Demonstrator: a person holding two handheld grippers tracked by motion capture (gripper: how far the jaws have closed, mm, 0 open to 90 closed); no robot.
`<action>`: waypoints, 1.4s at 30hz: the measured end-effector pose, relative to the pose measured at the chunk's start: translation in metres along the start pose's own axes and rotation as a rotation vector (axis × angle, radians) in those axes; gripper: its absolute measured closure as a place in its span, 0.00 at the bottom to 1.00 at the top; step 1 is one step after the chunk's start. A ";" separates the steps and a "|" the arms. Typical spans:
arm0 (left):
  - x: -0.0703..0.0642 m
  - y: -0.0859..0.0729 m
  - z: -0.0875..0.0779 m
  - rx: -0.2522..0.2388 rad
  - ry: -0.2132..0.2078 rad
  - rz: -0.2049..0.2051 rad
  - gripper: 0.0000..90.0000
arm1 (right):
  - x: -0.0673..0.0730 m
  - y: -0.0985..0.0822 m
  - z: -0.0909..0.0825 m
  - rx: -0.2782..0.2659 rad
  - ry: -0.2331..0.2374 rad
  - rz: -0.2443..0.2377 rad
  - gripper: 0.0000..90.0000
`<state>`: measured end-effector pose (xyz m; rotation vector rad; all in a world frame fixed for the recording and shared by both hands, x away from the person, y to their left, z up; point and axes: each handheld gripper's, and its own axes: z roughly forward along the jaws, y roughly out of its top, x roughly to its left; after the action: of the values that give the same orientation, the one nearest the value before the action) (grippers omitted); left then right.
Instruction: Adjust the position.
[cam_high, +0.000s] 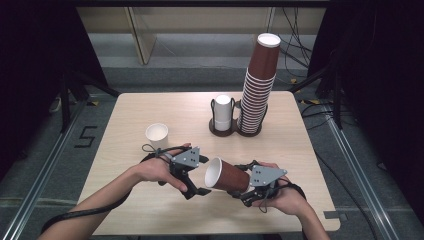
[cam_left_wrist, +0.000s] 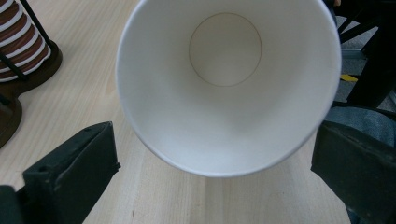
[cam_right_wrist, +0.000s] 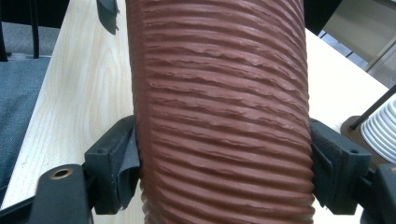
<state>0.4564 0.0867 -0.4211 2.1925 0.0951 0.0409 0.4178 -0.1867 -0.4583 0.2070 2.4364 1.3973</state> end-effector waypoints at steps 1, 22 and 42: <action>0.000 0.001 0.001 -0.009 -0.004 -0.005 0.00 | -0.001 0.001 0.001 -0.009 0.002 -0.027 0.25; -0.002 0.011 0.011 -0.025 -0.043 -0.010 0.00 | 0.005 0.007 0.012 -0.014 0.040 -0.039 0.25; -0.004 0.016 0.009 -0.018 -0.015 0.008 0.11 | 0.004 0.007 0.020 0.010 0.039 -0.024 0.25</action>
<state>0.4540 0.0696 -0.4135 2.1751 0.0773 0.0299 0.4210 -0.1658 -0.4625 0.1541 2.4701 1.3920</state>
